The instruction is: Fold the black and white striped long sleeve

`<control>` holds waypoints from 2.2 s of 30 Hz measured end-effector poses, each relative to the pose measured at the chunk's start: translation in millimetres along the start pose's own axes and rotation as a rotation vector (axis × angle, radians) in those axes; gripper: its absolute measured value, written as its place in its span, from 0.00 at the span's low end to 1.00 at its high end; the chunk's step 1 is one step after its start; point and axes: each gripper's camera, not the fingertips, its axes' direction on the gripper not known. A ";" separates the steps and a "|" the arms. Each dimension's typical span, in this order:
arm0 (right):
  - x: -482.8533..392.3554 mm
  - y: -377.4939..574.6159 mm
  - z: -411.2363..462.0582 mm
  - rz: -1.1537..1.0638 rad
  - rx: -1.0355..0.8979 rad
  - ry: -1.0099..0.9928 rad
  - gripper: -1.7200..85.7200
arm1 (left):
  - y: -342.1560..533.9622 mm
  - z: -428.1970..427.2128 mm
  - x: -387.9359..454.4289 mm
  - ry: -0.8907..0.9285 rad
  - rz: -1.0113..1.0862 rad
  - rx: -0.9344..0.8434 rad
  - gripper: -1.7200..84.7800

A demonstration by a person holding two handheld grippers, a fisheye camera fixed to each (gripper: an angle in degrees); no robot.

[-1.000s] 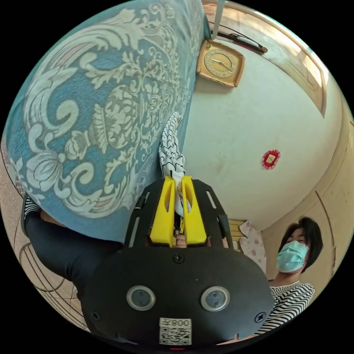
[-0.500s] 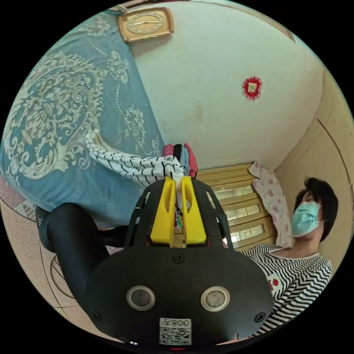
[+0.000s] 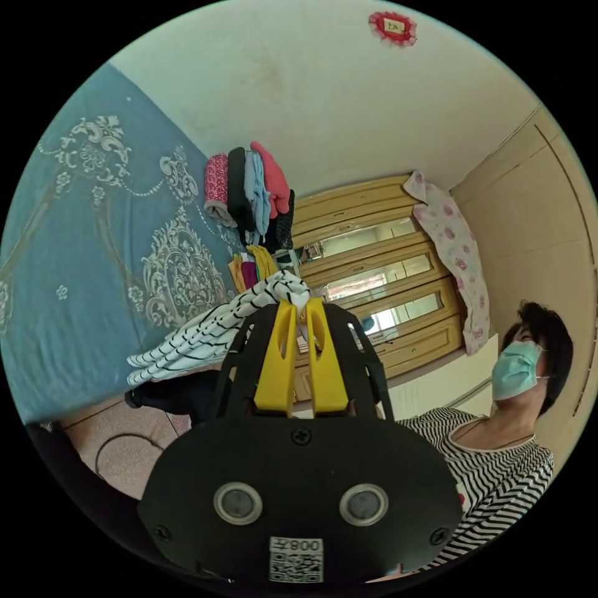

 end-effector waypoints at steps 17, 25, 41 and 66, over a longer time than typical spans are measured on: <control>-118.5 -248.4 -368.3 -0.189 0.229 0.306 0.09 | -255.9 491.8 57.3 0.039 0.320 -0.210 0.06; 29.6 -200.9 -479.7 0.343 0.262 0.523 0.09 | -174.1 707.0 -82.2 -0.097 0.017 -0.578 0.06; -32.1 -191.0 -444.7 0.119 0.497 0.576 0.05 | -229.6 715.7 -69.7 -0.111 0.248 -0.495 0.04; -104.9 -205.8 -139.3 0.004 0.390 1.172 0.02 | -226.9 475.8 1.1 -0.554 0.843 -0.445 0.02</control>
